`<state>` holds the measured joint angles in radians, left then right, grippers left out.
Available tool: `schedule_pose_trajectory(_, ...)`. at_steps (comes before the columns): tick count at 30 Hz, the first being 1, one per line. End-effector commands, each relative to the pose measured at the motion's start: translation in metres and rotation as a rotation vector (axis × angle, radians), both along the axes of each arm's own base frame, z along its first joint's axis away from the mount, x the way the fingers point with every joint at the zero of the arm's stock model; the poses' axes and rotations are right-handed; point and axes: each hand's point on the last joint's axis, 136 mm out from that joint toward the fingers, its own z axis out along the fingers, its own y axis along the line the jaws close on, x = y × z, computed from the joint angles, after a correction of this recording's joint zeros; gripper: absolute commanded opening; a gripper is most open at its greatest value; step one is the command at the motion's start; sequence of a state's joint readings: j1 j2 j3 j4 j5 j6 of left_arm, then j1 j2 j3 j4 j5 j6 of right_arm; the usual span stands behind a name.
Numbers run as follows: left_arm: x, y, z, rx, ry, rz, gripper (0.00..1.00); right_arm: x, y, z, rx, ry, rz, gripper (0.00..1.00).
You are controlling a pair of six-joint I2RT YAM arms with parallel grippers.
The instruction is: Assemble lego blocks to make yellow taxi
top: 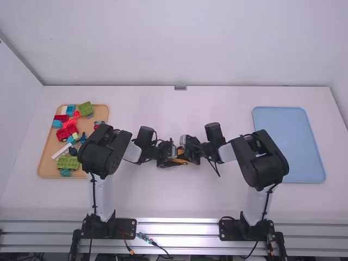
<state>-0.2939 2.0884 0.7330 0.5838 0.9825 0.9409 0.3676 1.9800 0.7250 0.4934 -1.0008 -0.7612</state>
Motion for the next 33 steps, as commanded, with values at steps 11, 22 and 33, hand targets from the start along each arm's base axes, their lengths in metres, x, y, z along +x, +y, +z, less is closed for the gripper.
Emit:
schedule_pose_trajectory(11, 0.006, -0.004, 0.009, -0.003, -0.042, -0.006, 0.40, -0.016, -0.003, -0.017, -0.037, 0.052, 0.037, 0.00)
schedule_pose_trajectory(22, 0.009, -0.005, 0.011, -0.004, -0.019, 0.004, 0.39, -0.026, 0.001, -0.024, -0.037, -0.001, 0.004, 0.00)
schedule_pose_trajectory(33, 0.006, -0.004, 0.010, -0.012, -0.044, 0.004, 0.39, -0.018, -0.009, -0.025, -0.045, 0.026, -0.039, 0.00)
